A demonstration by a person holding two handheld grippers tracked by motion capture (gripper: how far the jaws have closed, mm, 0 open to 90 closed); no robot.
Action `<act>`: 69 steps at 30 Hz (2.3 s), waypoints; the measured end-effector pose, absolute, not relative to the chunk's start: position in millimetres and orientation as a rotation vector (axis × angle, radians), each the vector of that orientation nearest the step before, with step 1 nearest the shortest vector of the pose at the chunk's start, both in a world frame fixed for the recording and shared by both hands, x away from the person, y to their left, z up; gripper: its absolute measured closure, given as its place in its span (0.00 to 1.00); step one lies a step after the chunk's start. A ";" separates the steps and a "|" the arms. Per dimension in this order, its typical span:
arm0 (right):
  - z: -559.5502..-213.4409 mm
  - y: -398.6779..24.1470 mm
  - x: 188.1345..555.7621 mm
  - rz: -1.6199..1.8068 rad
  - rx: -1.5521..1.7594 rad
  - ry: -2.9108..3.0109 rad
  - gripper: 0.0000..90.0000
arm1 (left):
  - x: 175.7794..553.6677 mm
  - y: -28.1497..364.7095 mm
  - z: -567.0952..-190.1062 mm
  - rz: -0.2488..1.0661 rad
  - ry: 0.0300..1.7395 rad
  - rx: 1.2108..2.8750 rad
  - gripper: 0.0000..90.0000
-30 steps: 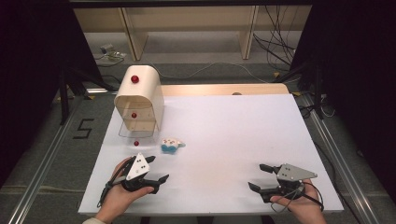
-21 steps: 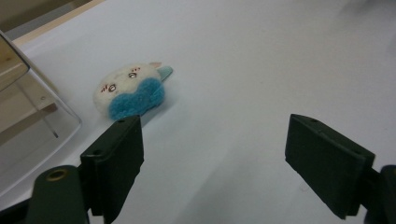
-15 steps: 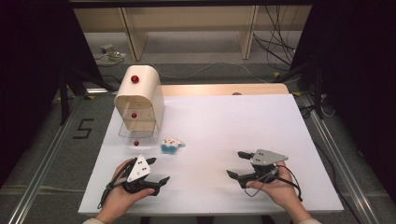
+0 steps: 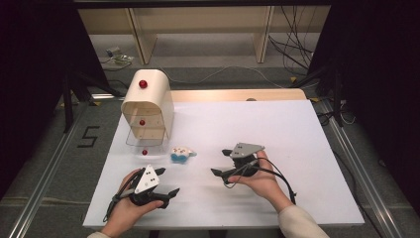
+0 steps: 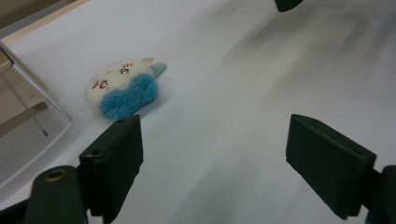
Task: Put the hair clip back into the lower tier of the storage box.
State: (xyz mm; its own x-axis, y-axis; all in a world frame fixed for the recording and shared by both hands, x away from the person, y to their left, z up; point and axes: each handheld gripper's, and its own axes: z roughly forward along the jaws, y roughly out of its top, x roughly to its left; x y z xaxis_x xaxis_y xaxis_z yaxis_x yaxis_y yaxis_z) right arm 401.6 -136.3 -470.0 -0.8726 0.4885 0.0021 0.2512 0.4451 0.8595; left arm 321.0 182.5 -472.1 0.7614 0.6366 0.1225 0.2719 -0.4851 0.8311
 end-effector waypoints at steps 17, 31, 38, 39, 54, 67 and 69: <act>-479.2 -60.7 449.6 1.346 0.574 2.554 0.27 | 321.3 181.8 -472.1 0.532 0.666 2.098 0.21; -495.2 -26.7 472.5 1.282 0.580 2.631 0.26 | 321.5 182.2 -472.7 0.525 0.665 2.098 0.21; -497.6 -18.8 478.1 1.273 0.603 2.648 0.26 | 321.7 182.0 -473.2 0.522 0.665 2.098 0.21; -498.1 -17.6 478.1 1.269 0.613 2.656 0.26 | 321.8 182.0 -473.2 0.522 0.665 2.099 0.21; -501.2 -6.2 478.3 1.192 0.555 2.686 0.44 | 321.9 181.4 -473.5 0.518 0.657 2.100 0.21; -497.0 -6.3 475.1 1.238 0.545 2.685 0.49 | 321.7 181.9 -473.3 0.521 0.664 2.095 0.21; -495.1 -6.3 474.2 1.242 0.543 2.683 0.49 | 321.9 182.2 -473.2 0.523 0.664 2.096 0.21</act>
State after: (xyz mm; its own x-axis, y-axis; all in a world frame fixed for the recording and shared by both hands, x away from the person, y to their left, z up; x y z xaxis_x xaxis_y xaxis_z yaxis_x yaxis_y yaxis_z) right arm 474.2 -6.3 -495.1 -0.9258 0.3769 0.0282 0.2655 0.5954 0.7583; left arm 321.9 182.2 -473.2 0.7711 0.6244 0.1248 0.2671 -0.4950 0.8268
